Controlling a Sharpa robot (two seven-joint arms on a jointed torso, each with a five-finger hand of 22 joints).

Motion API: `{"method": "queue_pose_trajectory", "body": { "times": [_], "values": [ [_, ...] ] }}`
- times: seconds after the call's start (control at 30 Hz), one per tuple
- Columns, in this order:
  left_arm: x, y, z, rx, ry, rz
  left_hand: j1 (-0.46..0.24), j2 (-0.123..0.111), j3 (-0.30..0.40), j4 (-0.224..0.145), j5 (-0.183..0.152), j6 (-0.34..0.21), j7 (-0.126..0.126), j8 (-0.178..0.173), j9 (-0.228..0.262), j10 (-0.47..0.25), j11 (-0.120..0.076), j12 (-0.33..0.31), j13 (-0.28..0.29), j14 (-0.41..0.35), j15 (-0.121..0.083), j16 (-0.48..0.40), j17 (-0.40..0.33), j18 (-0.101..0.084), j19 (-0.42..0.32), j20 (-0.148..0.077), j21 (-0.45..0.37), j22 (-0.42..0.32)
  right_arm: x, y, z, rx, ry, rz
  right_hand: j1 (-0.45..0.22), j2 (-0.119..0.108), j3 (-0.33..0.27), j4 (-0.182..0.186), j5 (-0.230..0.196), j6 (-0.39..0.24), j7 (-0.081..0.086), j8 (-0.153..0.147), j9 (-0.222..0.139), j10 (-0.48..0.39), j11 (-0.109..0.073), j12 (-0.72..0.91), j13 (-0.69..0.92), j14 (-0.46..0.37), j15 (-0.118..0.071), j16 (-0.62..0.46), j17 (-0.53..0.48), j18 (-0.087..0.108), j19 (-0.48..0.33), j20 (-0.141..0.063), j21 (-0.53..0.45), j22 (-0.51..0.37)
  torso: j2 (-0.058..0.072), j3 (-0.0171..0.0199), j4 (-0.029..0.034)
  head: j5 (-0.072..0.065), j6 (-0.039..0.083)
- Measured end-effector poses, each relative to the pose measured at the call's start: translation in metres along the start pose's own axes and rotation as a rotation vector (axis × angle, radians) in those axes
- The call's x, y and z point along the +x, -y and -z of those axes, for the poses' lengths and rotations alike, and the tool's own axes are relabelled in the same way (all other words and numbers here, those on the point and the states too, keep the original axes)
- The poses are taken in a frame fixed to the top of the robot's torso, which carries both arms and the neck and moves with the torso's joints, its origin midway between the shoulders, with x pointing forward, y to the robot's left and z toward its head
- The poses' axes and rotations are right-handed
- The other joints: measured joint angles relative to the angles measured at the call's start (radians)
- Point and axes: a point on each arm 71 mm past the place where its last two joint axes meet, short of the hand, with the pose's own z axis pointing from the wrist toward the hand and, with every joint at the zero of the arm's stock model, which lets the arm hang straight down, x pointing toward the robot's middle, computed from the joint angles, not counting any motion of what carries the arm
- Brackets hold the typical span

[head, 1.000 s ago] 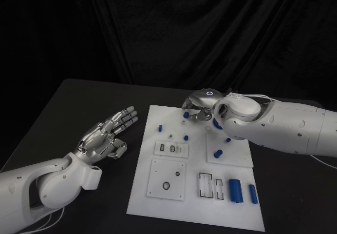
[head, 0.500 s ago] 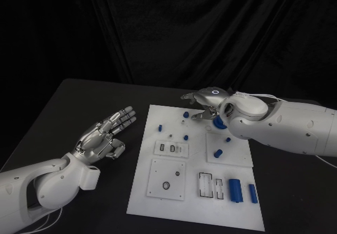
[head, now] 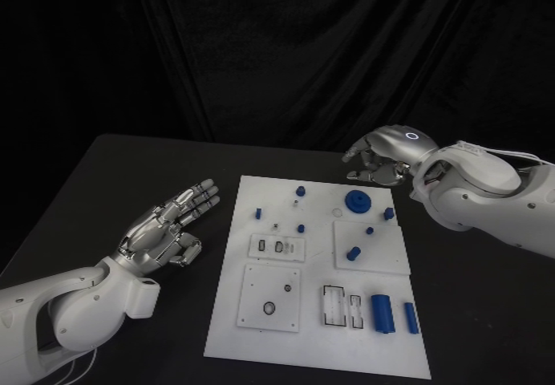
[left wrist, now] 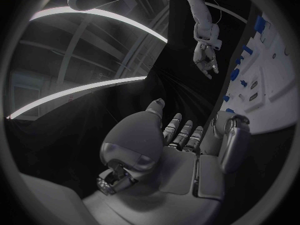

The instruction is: Assemble the parts on the task board

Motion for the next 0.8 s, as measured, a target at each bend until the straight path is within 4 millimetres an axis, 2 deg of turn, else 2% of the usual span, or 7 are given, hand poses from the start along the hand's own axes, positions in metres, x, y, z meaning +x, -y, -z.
{"method": "queue_pose_trajectory", "body": {
  "times": [0.03, 0.13, 0.27, 0.4, 0.47, 0.7, 0.8],
  "values": [
    [0.000, 0.000, 0.000, 0.000, 0.000, 0.000, 0.000, 0.000, 0.000, 0.000, 0.000, 0.000, 0.000, 0.000, -0.001, 0.000, 0.000, 0.000, 0.000, 0.000, 0.000, 0.000, 0.000, 0.000, 0.000, 0.000, 0.000, 0.000, 0.000, 0.003, 0.003, 0.008, -0.003, -0.003, -0.028, 0.002, -0.011, 0.012, -0.004, 0.014, 0.003, 0.000, 0.007, 0.102, -0.006, 0.189, 0.235, 0.037, 0.000, 0.102, 0.186, 0.000, 0.017, -0.002, 0.023, 0.033, -0.001, 0.0002, -0.0007, -0.001, 0.000],
    [0.000, -0.001, -0.001, -0.001, -0.001, 0.001, 0.000, 0.000, 0.003, -0.003, 0.000, 0.000, 0.000, 0.000, -0.001, -0.003, -0.003, 0.000, 0.000, 0.004, 0.004, 0.000, 0.000, 0.000, 0.000, 0.000, 0.000, 0.000, 0.001, 0.011, 0.014, 0.038, -0.016, -0.015, -0.064, 0.004, -0.025, 0.026, -0.011, 0.025, 0.012, -0.014, 0.019, 0.199, 0.003, 0.331, 0.323, 0.048, 0.001, 0.223, 0.372, 0.000, 0.034, 0.004, 0.050, 0.061, -0.003, 0.0005, -0.0035, -0.003, -0.003],
    [0.000, -0.002, -0.002, -0.002, -0.003, 0.002, 0.000, 0.000, 0.004, -0.004, 0.004, 0.000, 0.000, 0.000, -0.003, 0.000, -0.007, 0.000, 0.000, 0.003, 0.012, 0.007, 0.001, 0.000, 0.000, 0.000, 0.000, 0.000, 0.010, 0.021, 0.028, 0.080, -0.050, -0.032, -0.126, -0.010, -0.029, 0.030, -0.015, 0.034, 0.021, -0.034, 0.024, 0.210, 0.011, 0.366, 0.330, 0.052, 0.012, 0.316, 0.392, -0.032, 0.088, 0.011, 0.119, 0.063, -0.007, 0.0006, -0.0081, -0.003, -0.006],
    [0.000, -0.002, -0.002, -0.003, -0.003, 0.002, 0.000, 0.000, 0.008, -0.008, 0.004, 0.000, 0.000, 0.000, -0.004, 0.000, -0.007, 0.000, 0.000, 0.005, 0.019, 0.007, 0.002, 0.000, -0.004, 0.004, 0.000, 0.000, 0.019, 0.026, 0.035, 0.113, -0.083, -0.045, -0.155, -0.026, -0.030, 0.031, -0.031, 0.028, 0.027, -0.046, 0.018, 0.210, 0.011, 0.366, 0.330, 0.053, 0.012, 0.319, 0.392, -0.032, 0.091, 0.014, 0.157, 0.063, -0.009, 0.0019, -0.0130, 0.001, -0.010],
    [-0.001, -0.002, -0.002, -0.003, -0.003, 0.001, 0.000, 0.000, 0.008, -0.008, 0.004, 0.000, 0.000, 0.000, -0.004, 0.000, -0.007, 0.005, 0.000, 0.005, 0.020, 0.012, 0.002, 0.000, -0.004, 0.004, 0.000, 0.000, 0.023, 0.027, 0.038, 0.125, -0.095, -0.049, -0.160, -0.032, -0.027, 0.034, -0.034, 0.016, 0.028, -0.046, 0.011, 0.210, 0.012, 0.366, 0.330, 0.053, 0.012, 0.319, 0.392, -0.047, 0.091, 0.014, 0.168, 0.063, -0.009, 0.0025, -0.0138, 0.000, -0.013],
    [0.000, -0.003, -0.002, -0.004, -0.006, 0.004, 0.000, 0.000, 0.018, -0.013, 0.008, 0.000, 0.000, 0.000, -0.006, 0.000, -0.007, 0.005, 0.000, 0.006, 0.027, 0.016, 0.003, 0.000, -0.001, 0.006, 0.000, 0.000, 0.034, 0.031, 0.044, 0.161, -0.140, -0.056, -0.164, -0.040, -0.010, 0.032, -0.030, -0.025, 0.037, -0.046, -0.010, 0.210, 0.019, 0.366, 0.330, 0.053, 0.019, 0.319, 0.392, -0.047, 0.095, 0.018, 0.195, 0.063, -0.009, 0.0027, -0.0138, -0.009, -0.016],
    [0.000, -0.003, -0.002, -0.004, -0.007, 0.004, 0.000, 0.000, 0.019, -0.014, 0.008, 0.000, 0.000, 0.000, -0.006, 0.000, -0.007, 0.008, 0.000, 0.008, 0.029, 0.016, 0.003, 0.000, -0.002, 0.010, 0.000, 0.000, 0.039, 0.030, 0.044, 0.170, -0.153, -0.056, -0.137, -0.042, 0.001, 0.023, 0.009, -0.025, 0.037, -0.046, -0.016, 0.210, 0.019, 0.366, 0.330, 0.053, 0.019, 0.319, 0.392, -0.047, 0.095, 0.018, 0.201, 0.063, -0.009, 0.0030, -0.0142, -0.009, -0.017]
  ]
}}
